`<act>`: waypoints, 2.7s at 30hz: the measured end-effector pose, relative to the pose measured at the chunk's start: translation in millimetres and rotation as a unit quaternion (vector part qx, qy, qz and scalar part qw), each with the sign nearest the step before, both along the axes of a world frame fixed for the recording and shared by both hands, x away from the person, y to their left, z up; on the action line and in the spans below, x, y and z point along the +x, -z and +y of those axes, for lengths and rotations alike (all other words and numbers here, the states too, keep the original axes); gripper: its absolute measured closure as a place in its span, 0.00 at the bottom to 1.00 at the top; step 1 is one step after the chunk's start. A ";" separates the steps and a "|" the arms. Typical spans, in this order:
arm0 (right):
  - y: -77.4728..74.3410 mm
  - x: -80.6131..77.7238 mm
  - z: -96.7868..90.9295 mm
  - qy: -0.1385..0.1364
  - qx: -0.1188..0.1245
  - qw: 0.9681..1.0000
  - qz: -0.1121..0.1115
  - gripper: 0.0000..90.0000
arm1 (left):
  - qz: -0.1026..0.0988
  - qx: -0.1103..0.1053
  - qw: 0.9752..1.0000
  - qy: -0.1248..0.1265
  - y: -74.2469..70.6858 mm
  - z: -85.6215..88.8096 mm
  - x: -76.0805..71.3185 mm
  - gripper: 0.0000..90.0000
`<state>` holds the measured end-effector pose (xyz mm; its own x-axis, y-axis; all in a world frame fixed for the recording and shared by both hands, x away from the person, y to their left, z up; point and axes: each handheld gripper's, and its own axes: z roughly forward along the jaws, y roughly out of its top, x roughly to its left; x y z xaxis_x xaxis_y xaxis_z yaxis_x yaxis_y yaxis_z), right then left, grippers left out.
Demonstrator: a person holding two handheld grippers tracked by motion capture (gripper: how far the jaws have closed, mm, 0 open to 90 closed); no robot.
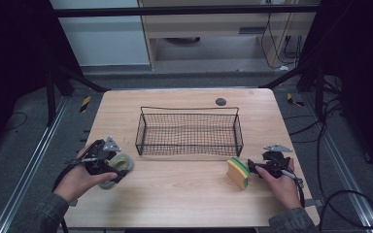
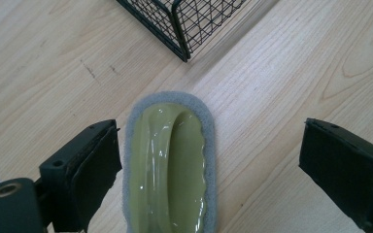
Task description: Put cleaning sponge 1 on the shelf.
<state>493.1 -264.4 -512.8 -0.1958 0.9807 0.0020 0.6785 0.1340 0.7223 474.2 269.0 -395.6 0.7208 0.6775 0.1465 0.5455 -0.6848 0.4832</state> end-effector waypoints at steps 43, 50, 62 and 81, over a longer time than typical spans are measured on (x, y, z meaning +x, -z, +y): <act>-0.1 -1.4 1.3 -0.006 0.002 1.000 0.000 0.01 | 0.098 0.057 0.993 -0.028 11.6 23.6 29.5 0.50; -0.1 -1.5 1.3 -0.006 0.002 1.000 0.000 0.01 | 0.112 0.063 0.991 -0.038 19.3 21.2 34.7 0.50; 0.0 -1.5 1.2 -0.006 0.001 1.000 0.000 0.01 | 0.121 0.076 0.989 -0.030 26.0 19.2 37.8 0.56; 0.0 -1.5 1.4 -0.012 -0.001 1.000 0.000 0.01 | 0.128 0.069 0.989 -0.022 30.3 22.8 43.2 0.78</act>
<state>491.6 -263.0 -512.8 -0.2186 0.9758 0.0008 0.6749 0.1506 0.7224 517.4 291.9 -426.0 0.7161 0.6957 0.0563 0.6688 -0.7070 0.2301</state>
